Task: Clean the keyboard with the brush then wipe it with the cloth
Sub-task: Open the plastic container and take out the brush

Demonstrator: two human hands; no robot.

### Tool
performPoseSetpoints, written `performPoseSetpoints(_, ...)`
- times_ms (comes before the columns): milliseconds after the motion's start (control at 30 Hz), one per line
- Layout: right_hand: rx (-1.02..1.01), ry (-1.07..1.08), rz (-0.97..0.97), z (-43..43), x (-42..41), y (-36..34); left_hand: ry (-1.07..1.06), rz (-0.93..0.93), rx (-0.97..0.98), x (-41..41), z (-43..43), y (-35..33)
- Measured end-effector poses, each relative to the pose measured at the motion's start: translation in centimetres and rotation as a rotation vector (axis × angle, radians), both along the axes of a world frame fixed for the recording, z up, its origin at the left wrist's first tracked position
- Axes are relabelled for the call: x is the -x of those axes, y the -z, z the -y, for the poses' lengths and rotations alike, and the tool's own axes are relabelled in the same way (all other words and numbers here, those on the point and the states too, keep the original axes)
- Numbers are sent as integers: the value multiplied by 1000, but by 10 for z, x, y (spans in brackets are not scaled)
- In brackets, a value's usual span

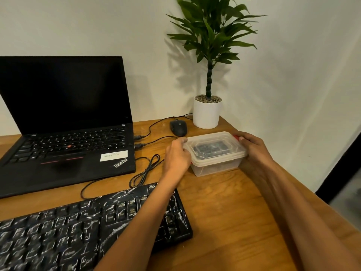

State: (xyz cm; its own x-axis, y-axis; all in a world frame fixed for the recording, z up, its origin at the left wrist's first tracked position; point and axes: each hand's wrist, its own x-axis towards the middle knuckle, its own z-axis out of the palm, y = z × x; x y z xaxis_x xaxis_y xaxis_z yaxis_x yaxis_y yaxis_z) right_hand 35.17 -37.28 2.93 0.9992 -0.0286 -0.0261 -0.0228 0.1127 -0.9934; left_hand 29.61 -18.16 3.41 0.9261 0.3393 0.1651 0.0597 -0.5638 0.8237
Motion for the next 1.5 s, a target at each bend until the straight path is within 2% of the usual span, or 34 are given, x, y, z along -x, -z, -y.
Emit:
performPoseSetpoints(100,-59,36,-61,1,0,-2,13,-22,23,2,-1,0)
performPoseSetpoints(200,118,40,-50,6,-1,3,36,-83,69,6,-4,-1)
performPoseSetpoints(333,252,9,-7,9,1,4,69,-258,-145,15,-5,0)
performPoseSetpoints(433,236,53,-7,9,1,3,48,-232,-203,15,-5,-1)
performPoseSetpoints(800,180,90,-62,4,3,0,52,-200,-80,7,-27,-5)
performPoseSetpoints(1067,188,82,-7,3,1,0,73,-184,-7,6,-27,-5)
performPoseSetpoints(1500,375,186,224,-3,12,-12,-29,-91,-244,10,-20,-10)
